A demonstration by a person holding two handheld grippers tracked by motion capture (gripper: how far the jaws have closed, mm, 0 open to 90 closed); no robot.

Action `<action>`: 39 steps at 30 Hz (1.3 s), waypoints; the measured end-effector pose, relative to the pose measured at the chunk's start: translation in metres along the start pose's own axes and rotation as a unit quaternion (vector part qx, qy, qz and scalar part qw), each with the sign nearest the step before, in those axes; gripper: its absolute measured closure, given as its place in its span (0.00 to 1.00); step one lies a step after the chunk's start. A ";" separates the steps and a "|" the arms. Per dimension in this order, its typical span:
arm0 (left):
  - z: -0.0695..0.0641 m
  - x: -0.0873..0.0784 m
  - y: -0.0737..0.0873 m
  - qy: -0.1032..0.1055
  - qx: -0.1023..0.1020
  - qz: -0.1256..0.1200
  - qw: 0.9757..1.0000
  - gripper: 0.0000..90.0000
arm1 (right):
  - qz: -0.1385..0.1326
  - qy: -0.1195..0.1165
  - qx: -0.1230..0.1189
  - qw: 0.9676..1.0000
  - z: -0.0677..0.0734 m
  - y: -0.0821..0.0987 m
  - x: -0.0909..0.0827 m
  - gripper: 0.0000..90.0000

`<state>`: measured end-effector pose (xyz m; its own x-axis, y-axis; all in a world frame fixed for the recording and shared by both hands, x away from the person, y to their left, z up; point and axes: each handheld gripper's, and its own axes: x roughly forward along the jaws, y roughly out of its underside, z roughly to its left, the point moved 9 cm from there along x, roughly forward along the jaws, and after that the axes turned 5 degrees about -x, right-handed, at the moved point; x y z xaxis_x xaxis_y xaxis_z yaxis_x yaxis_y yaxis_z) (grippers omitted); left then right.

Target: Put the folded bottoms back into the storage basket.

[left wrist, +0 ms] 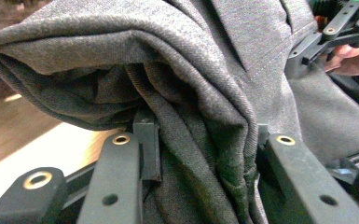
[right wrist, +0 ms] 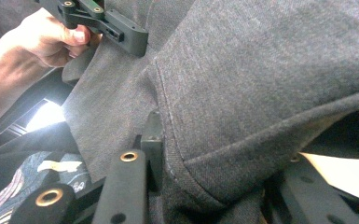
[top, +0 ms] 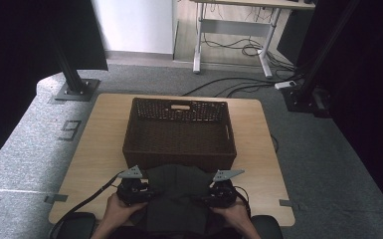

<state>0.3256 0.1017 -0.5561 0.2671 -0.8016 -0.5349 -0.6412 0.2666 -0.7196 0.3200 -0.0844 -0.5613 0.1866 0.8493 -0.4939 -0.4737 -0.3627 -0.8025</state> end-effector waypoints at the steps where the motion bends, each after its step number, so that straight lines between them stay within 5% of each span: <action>1: -0.001 -0.002 -0.002 0.003 0.001 -0.003 1.000 0.69 | -0.004 0.001 -0.005 1.000 0.000 -0.002 -0.001 0.69; 24: -0.026 -0.037 -0.054 0.019 0.058 -0.062 0.996 0.71 | -0.051 0.035 -0.072 0.995 0.013 -0.054 -0.030 0.70; 39: -0.033 -0.058 -0.113 0.012 0.082 -0.092 0.992 0.70 | -0.074 0.060 -0.098 0.991 0.009 -0.111 -0.056 0.70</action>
<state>0.3581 0.1006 -0.4291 0.3504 -0.8571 -0.3777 -0.4570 0.1955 -0.8677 0.3541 -0.0880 -0.4416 0.3482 0.8509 -0.3934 -0.2593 -0.3158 -0.9127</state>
